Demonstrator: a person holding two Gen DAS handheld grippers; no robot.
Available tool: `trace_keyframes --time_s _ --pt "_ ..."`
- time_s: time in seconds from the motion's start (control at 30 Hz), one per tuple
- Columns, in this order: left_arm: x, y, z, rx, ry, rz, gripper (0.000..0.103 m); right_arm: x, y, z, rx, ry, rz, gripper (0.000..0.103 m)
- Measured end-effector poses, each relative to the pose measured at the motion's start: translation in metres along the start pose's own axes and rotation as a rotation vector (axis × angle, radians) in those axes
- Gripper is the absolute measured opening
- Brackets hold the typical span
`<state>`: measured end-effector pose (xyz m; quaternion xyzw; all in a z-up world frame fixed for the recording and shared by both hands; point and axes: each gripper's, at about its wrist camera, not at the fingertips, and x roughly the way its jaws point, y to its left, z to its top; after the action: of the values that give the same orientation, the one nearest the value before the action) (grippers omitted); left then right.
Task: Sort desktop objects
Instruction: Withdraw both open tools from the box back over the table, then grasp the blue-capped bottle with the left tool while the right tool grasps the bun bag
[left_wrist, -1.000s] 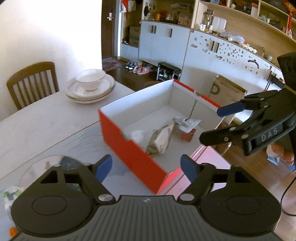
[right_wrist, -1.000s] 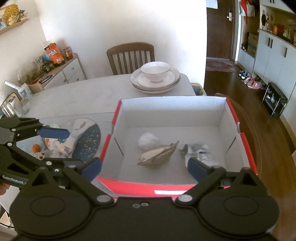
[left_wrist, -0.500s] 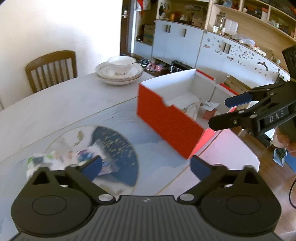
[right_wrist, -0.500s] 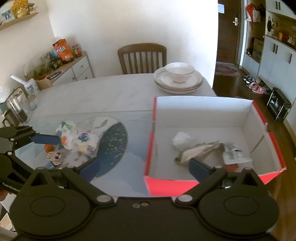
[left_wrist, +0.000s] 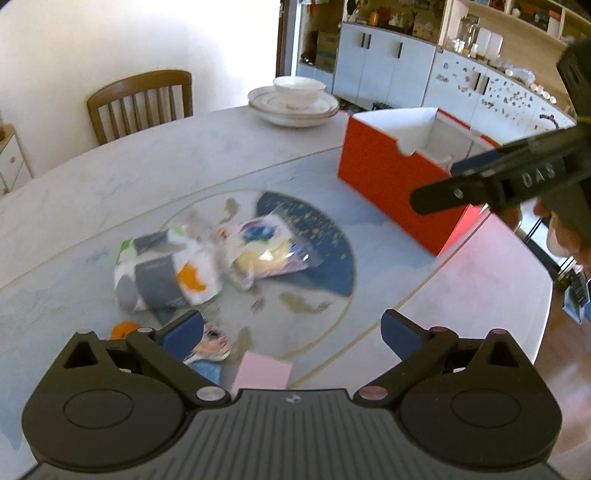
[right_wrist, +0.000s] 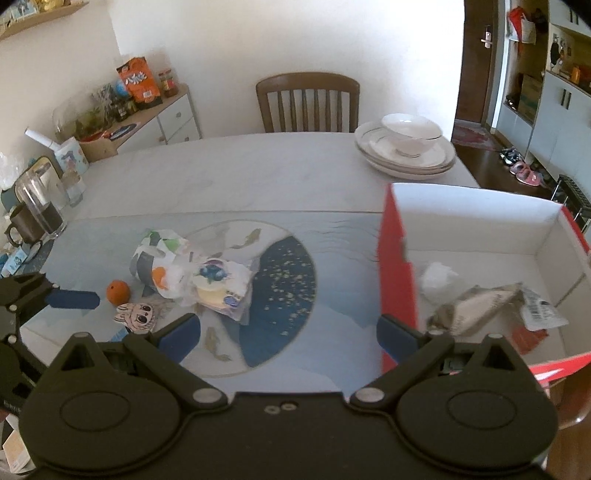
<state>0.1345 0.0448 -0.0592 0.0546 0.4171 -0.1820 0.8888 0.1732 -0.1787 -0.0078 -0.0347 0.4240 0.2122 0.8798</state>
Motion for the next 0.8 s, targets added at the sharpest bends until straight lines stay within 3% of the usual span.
trace_keyframes --time_s 0.8 --pt "0.025 0.066 -0.055 -0.016 0.09 0.081 0.103 0.105 0.065 0.025 -0.008 0.057 -0.039 0.102"
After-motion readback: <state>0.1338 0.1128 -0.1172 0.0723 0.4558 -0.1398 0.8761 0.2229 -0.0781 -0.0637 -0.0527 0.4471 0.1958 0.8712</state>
